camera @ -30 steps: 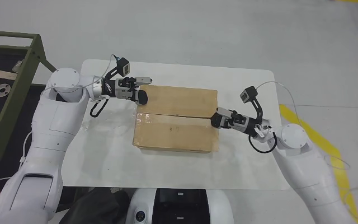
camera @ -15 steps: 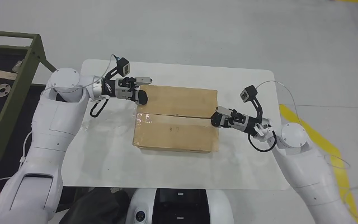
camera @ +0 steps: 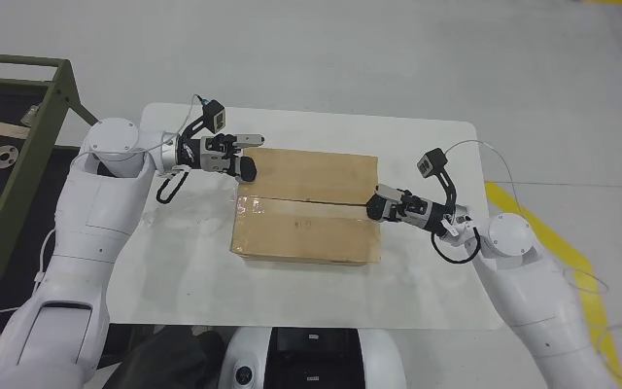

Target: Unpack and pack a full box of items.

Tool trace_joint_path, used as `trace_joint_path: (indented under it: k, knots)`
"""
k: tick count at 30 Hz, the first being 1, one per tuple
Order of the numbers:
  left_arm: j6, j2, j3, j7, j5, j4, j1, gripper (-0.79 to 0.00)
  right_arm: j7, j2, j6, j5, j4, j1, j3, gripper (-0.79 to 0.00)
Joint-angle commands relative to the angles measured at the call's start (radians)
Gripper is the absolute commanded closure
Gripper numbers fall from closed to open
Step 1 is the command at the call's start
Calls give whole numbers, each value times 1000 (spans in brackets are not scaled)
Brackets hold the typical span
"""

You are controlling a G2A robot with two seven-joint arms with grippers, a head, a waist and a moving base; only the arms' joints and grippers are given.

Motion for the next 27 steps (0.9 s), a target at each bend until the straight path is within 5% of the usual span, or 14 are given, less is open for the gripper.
trace_joint_path:
  k: [1,18,27]
  knots:
    - [0,0,0,0,0,0,0,-785,0,0,0,0,0,0,0,-785]
    - [-3,0,-2,10,-1,-3,2,-785,0,0,0,0,0,0,0,-785]
    - [-33,27,-125,102,-38,-135,131,-785,0,0,0,0,0,0,0,-785]
